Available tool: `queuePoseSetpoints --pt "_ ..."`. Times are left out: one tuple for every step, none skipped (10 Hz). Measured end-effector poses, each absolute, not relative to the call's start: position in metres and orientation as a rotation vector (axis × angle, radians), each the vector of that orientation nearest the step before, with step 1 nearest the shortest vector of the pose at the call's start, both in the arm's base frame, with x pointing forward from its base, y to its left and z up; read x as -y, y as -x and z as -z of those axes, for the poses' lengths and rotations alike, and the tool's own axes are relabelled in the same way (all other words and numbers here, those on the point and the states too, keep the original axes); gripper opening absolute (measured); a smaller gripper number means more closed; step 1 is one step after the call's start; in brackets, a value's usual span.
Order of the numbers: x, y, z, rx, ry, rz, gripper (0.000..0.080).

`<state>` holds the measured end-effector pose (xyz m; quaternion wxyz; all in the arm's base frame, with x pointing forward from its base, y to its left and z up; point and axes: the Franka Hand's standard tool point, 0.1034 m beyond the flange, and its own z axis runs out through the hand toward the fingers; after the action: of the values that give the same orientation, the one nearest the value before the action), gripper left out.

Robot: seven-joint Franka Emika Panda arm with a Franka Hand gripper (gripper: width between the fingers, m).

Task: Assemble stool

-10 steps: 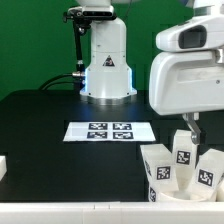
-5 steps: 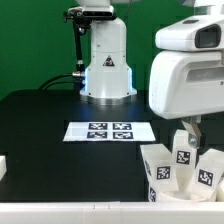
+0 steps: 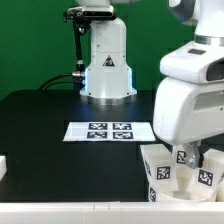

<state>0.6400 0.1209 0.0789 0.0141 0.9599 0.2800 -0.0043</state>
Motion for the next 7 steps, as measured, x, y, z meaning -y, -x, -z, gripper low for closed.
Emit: queuePoseSetpoints --pt "-0.122 -0.64 -0.078 -0.886 -2.98 0.016 0.0649" --pt "-0.122 -0.64 -0.078 -0.846 -2.991 0.016 0.0649" --pt "-0.121 -0.64 -0.078 -0.798 -3.005 0.015 0.0553" --pt "-0.121 -0.64 -0.078 -0.76 -3.014 0.014 0.0553" --pt "-0.118 -0.641 -0.079 -0.688 -3.026 0.013 0.038" --pt "-0.115 -0.641 -0.079 -0.539 -3.053 0.009 0.0354" --pt "-0.112 -0.642 -0.08 -0.409 -3.07 0.006 0.0354"
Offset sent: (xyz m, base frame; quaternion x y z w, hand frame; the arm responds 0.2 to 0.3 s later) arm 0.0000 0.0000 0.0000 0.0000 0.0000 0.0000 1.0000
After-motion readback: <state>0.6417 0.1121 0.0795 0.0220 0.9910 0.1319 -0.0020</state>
